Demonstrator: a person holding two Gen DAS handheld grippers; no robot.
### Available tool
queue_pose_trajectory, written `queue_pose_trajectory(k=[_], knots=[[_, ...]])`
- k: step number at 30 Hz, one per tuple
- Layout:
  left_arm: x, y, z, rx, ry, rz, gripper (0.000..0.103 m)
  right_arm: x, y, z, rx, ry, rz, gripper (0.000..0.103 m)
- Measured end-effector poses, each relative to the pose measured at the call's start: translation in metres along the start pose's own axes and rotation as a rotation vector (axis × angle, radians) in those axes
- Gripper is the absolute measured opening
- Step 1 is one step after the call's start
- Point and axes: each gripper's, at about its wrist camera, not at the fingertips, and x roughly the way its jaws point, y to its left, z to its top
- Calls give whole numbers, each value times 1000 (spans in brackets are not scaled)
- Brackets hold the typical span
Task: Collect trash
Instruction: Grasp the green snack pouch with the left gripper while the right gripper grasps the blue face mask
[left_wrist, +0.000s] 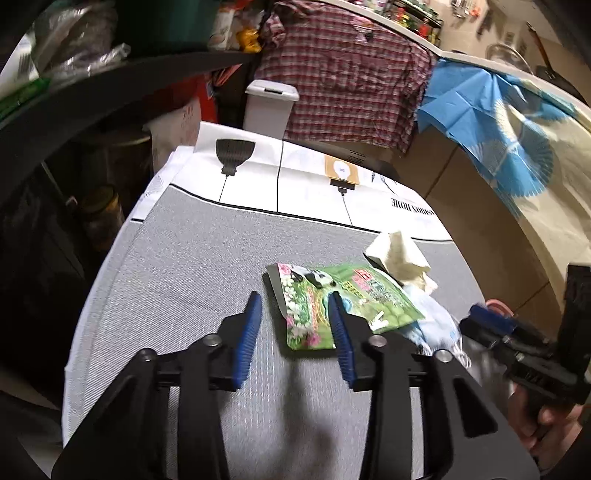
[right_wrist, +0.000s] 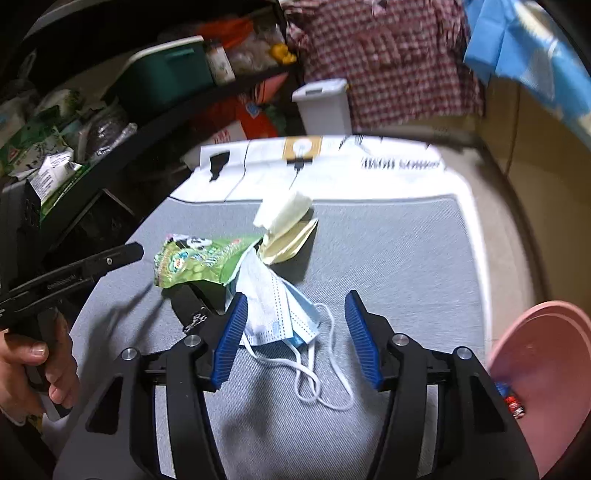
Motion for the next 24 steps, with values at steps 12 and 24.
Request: queue_pose_trajectory(k=[12, 24], knots=[[40, 14, 3, -115, 57, -42, 43, 28, 7, -8, -37, 60, -7, 49], [28, -11, -3, 17, 56, -7, 16, 25, 13, -12, -73, 56, -35, 15]])
